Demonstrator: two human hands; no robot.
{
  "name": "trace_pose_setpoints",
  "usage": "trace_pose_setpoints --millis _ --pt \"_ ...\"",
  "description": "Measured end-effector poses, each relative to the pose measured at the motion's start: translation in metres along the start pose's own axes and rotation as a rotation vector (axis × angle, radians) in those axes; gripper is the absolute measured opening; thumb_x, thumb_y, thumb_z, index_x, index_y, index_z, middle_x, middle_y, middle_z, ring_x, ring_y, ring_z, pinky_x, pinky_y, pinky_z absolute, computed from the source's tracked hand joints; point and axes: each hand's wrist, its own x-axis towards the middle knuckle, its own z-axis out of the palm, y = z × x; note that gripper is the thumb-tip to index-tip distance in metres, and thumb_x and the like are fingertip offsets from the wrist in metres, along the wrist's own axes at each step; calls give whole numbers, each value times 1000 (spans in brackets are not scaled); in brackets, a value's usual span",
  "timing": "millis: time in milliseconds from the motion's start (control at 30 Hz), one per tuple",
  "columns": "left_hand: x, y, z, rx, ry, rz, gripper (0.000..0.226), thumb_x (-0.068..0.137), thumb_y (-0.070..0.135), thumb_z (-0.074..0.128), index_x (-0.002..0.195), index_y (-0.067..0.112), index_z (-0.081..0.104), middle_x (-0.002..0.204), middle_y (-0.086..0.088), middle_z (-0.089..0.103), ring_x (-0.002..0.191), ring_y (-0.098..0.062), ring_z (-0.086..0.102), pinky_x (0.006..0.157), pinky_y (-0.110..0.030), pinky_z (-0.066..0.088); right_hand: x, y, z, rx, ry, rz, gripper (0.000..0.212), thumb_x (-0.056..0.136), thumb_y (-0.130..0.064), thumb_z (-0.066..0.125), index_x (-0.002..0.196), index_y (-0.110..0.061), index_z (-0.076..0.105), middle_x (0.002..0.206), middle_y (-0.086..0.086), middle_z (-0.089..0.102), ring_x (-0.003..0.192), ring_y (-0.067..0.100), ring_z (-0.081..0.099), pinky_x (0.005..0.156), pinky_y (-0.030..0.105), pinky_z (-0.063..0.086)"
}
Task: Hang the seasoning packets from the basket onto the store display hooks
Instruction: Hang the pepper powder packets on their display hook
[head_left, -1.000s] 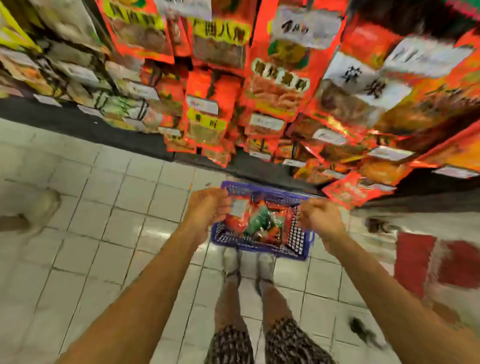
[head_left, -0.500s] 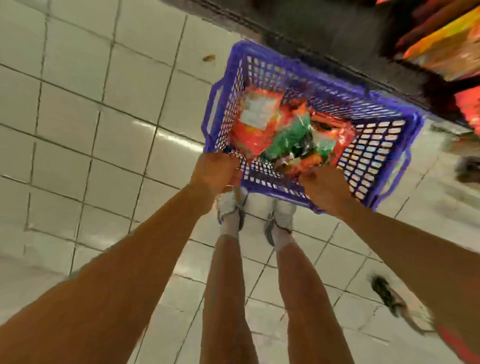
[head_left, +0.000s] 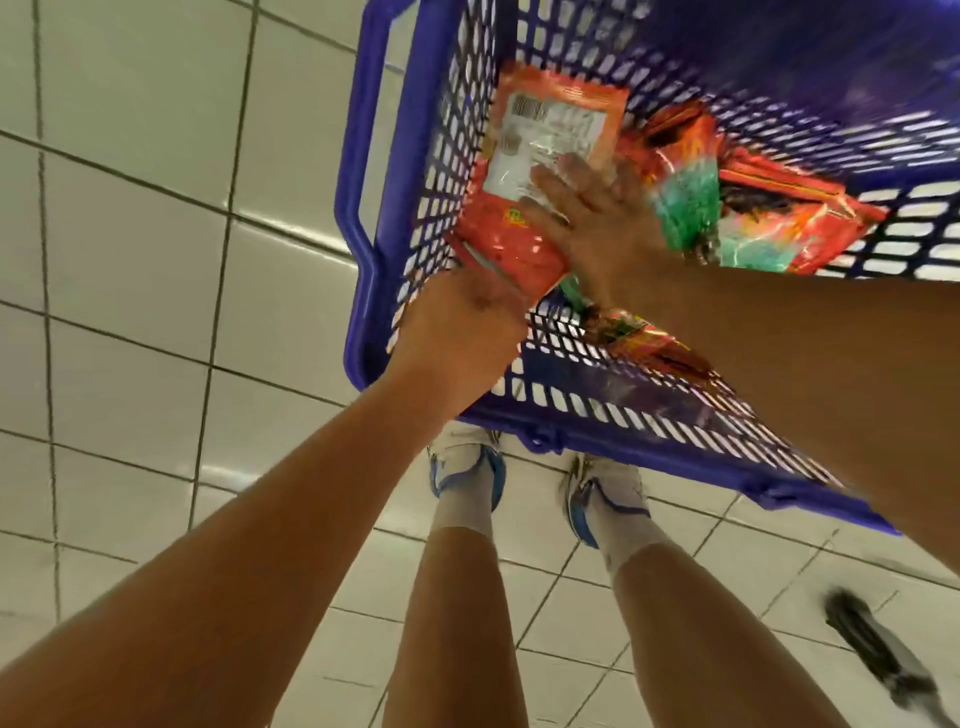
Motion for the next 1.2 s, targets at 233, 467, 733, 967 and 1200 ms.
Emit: trace_pose_setpoints --millis 233,467,733,967,1200 --pt "-1 -3 -7 -71 23 -95 25 95 12 54 79 21 70 95 -19 75 93 -41 72 88 -57 56 -51 17 -26 354 18 52 57 91 -26 68 146 -27 50 145 9 53 133 34 45 111 48 37" --pt "-4 11 -4 -12 19 102 38 92 15 64 129 27 61 119 3 69 110 -24 66 93 -47 57 -107 32 -92 1606 -64 194 21 94 -17 69 98 -37 71 90 -17 77 84 -6 71 75 18 55" --pt "2 -3 -3 -100 228 202 28 103 21 53 131 18 56 117 2 69 101 -16 71 74 -29 63 -64 21 -73 1110 -27 229 57 85 -14 72 138 -24 54 145 0 56 137 24 49 112 43 40" --pt "13 -23 5 -55 342 364 35 105 18 50 140 17 49 124 5 66 94 -4 64 68 -4 53 -9 20 -4 -69 -43 -100 127 75 -37 80 153 -26 -21 166 8 -19 154 35 -12 121 59 -1" --pt "-6 -10 2 -230 338 217 29 105 19 49 134 20 54 118 4 70 101 -14 70 78 -29 62 -74 44 -27 544 96 10 49 84 -13 75 131 -20 63 129 9 67 115 33 64 101 44 49"
